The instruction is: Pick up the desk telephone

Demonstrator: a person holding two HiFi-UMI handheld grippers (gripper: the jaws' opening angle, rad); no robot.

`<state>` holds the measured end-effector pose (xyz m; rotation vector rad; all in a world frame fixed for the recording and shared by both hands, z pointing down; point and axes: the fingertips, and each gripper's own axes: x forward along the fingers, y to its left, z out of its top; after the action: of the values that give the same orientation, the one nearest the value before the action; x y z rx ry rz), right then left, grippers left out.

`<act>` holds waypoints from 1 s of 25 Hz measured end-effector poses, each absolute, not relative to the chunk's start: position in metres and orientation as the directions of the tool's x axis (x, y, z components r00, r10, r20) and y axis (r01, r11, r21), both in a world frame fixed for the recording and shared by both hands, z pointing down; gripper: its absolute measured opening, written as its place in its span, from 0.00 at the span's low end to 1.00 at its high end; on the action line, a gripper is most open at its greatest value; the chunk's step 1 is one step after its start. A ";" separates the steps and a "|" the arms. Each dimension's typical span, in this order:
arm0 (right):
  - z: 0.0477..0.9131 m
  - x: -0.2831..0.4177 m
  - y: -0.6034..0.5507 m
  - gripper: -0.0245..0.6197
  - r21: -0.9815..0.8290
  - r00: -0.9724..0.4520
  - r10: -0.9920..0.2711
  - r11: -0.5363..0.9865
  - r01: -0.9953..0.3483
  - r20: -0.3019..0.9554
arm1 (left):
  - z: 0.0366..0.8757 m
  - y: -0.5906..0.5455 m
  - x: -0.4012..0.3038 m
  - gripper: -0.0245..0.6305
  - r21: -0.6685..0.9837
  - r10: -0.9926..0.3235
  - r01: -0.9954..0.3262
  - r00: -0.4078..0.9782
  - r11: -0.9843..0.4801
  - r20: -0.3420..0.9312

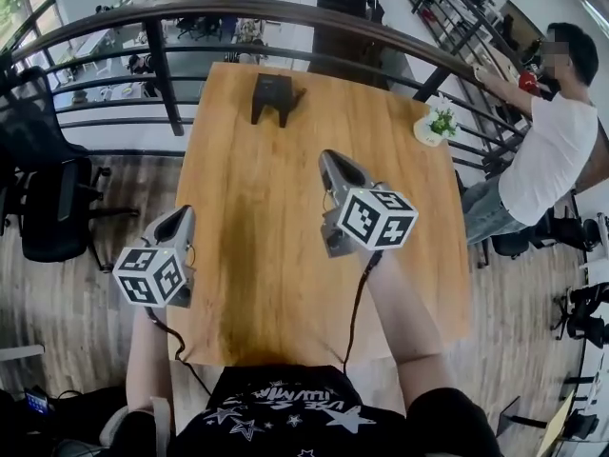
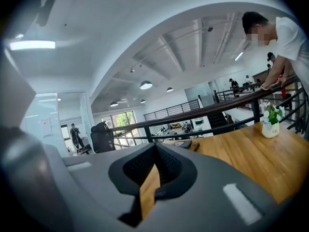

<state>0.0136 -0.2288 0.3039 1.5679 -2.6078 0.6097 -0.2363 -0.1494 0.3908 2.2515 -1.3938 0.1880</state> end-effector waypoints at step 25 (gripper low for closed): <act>0.418 -0.031 -0.394 0.20 -0.743 -0.528 -0.815 0.197 -0.639 0.238 | 0.419 -0.290 -0.218 0.04 0.260 -0.787 -0.881 0.472 -0.396 0.399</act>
<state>-0.0308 -0.3940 0.4178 1.5988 -2.5835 1.4156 -0.2181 -0.2896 0.4192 2.2901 -1.3899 0.2934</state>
